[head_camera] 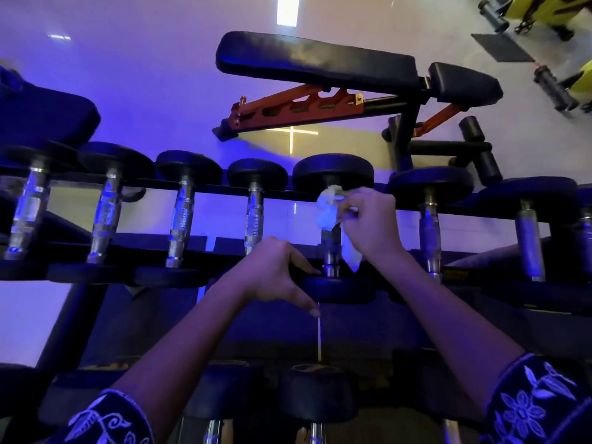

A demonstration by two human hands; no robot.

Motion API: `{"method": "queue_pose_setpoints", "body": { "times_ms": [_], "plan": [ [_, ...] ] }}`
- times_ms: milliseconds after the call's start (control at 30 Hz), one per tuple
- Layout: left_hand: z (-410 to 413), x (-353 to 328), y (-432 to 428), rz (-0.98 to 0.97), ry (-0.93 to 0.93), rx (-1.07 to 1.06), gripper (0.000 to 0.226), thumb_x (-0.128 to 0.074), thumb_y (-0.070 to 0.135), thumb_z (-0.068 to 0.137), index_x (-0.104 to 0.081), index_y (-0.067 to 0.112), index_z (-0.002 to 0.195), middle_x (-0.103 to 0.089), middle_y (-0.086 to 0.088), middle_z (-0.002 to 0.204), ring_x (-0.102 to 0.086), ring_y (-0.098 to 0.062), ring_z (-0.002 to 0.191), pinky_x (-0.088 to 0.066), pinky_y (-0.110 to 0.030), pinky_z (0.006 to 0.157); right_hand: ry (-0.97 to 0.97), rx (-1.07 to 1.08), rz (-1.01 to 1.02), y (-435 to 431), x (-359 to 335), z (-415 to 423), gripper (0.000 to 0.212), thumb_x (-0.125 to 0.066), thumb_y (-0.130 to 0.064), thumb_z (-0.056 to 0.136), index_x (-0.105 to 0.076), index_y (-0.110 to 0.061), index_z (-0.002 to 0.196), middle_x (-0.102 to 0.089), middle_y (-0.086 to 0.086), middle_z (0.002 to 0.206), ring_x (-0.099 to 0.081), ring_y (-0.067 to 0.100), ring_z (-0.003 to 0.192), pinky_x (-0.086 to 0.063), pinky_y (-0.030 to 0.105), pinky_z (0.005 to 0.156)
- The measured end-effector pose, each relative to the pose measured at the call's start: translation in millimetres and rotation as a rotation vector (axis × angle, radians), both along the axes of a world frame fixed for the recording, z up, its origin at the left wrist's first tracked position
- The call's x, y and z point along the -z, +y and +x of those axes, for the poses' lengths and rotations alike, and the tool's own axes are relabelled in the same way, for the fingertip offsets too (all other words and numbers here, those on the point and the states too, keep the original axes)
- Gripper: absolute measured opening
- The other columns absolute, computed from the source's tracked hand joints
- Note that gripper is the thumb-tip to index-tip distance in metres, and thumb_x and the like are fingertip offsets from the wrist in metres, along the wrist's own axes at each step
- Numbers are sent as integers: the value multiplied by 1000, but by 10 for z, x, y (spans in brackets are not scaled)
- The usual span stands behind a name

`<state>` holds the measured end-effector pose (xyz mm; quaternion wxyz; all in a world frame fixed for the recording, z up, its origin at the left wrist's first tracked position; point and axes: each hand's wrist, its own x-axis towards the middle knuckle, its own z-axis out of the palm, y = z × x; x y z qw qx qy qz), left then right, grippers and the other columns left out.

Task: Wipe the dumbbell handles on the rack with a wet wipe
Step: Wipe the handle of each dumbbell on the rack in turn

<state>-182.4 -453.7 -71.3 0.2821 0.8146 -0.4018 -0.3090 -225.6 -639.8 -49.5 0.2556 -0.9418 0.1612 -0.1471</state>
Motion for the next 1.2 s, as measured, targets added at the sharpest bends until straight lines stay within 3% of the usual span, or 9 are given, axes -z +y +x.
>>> {"method": "queue_pose_setpoints", "body": {
  "times_ms": [100, 167, 233, 400, 533, 667, 767, 1067, 1200],
  "plan": [
    [2, 9, -8, -6, 28, -29, 64, -93, 52, 45, -77, 28, 103, -73, 17, 82, -65, 1, 77, -45, -14, 63, 78, 35, 3, 147, 87, -251, 19, -65, 8, 65, -75, -8, 65, -68, 7, 76, -66, 19, 70, -45, 18, 62],
    [0, 1, -32, -11, 43, -32, 62, -93, 52, 45, -78, 27, 100, -75, 14, 87, -67, -5, 83, -49, -20, 71, 113, 59, 49, 199, 121, -403, 17, -68, 7, 66, -75, -8, 66, -68, 7, 75, -66, 18, 70, -43, 12, 60],
    [-2, -4, -46, -15, 42, -36, 63, -94, 50, 45, -77, 27, 101, -75, 15, 89, -65, 1, 83, -48, -14, 70, 84, 155, 111, 138, 89, -280, 16, -70, 4, 66, -77, -8, 73, -72, 9, 77, -66, 19, 72, -36, 6, 56],
    [-19, 3, -42, -28, 59, -65, 64, -94, 51, 44, -78, 27, 101, -74, 18, 85, -66, 3, 80, -53, -25, 74, -45, 276, 274, 21, 8, 177, 11, -71, 1, 72, -76, -7, 77, -73, 5, 75, -66, 15, 73, -52, 18, 67],
    [-25, -2, -46, -25, 52, -73, 64, -95, 50, 42, -78, 29, 100, -72, 23, 82, -63, 9, 78, -49, -16, 70, 31, 271, 209, 183, 181, -329, 10, -71, 1, 69, -75, -8, 67, -73, 4, 70, -62, 7, 64, -39, 5, 55],
    [-12, 24, -46, -13, 54, -75, 64, -95, 50, 42, -78, 29, 100, -70, 26, 79, -63, 8, 79, -49, -15, 70, -3, 288, 208, 98, 180, -183, 6, -71, -2, 68, -75, -7, 69, -73, 8, 71, -65, 14, 66, -46, 20, 60],
    [-19, 26, -43, -11, 62, -87, 65, -94, 52, 41, -78, 30, 100, -73, 20, 81, -65, 3, 79, -54, -25, 74, -54, 324, 311, -53, 33, 218, 5, -75, -4, 72, -75, -5, 77, -71, 5, 75, -63, 11, 70, -45, 6, 59],
    [-25, 18, -46, -20, 78, -89, 64, -95, 51, 42, -78, 28, 100, -74, 17, 84, -66, 4, 80, -53, -25, 75, 16, 292, 278, 20, 193, -138, 4, -76, -9, 71, -75, -11, 75, -71, 2, 71, -64, 11, 69, -49, 21, 65],
    [-42, 10, -49, -21, 90, -106, 65, -95, 49, 43, -78, 26, 101, -74, 16, 87, -66, 4, 81, -55, -27, 76, -47, 406, 568, -183, 210, 264, 9, -74, -8, 74, -74, -17, 77, -66, -6, 68, -61, 12, 71, -51, 25, 68]
  ]
}}
